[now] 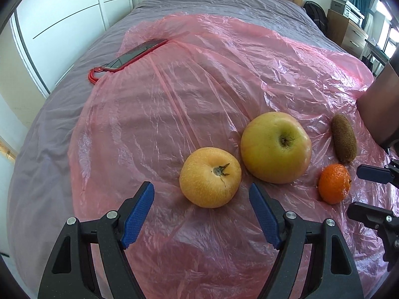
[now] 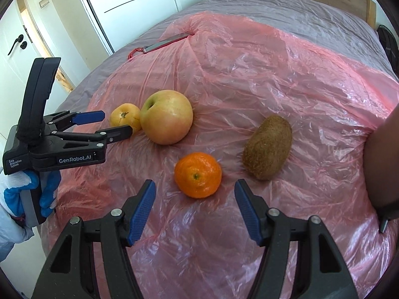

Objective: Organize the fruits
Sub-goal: 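Grasp the yellow pear with the left tool while the right tool grasps the orange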

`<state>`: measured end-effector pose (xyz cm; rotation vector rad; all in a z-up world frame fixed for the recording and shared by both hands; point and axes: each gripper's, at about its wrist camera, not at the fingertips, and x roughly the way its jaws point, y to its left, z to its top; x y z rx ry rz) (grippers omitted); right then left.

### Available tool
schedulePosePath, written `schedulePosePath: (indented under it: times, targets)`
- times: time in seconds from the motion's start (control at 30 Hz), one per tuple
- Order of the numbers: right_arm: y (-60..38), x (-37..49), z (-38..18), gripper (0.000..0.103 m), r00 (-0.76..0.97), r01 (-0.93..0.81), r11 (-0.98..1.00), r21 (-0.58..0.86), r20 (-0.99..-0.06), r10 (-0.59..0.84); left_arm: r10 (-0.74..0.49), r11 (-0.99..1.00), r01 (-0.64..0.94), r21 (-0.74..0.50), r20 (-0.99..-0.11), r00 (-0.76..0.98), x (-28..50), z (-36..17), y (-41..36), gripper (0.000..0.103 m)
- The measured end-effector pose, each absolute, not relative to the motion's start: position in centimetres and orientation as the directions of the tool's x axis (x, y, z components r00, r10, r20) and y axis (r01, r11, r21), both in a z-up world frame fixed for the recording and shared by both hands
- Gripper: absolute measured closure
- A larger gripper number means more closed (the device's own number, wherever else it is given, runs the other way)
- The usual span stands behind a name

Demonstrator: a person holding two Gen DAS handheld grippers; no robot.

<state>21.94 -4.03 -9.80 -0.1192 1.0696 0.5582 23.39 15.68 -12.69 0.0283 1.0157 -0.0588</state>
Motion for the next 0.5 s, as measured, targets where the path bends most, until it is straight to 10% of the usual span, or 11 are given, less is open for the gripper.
schedulePosePath:
  times: [0.5]
  targets:
    - [-2.9,24.5,-12.9,0.004,0.315,-0.541,0.818,0.198,-0.854,0.415,-0.055,0.998,0.055,-0.031,-0.849,0.526,24.8,-14.4,15.7,0.042]
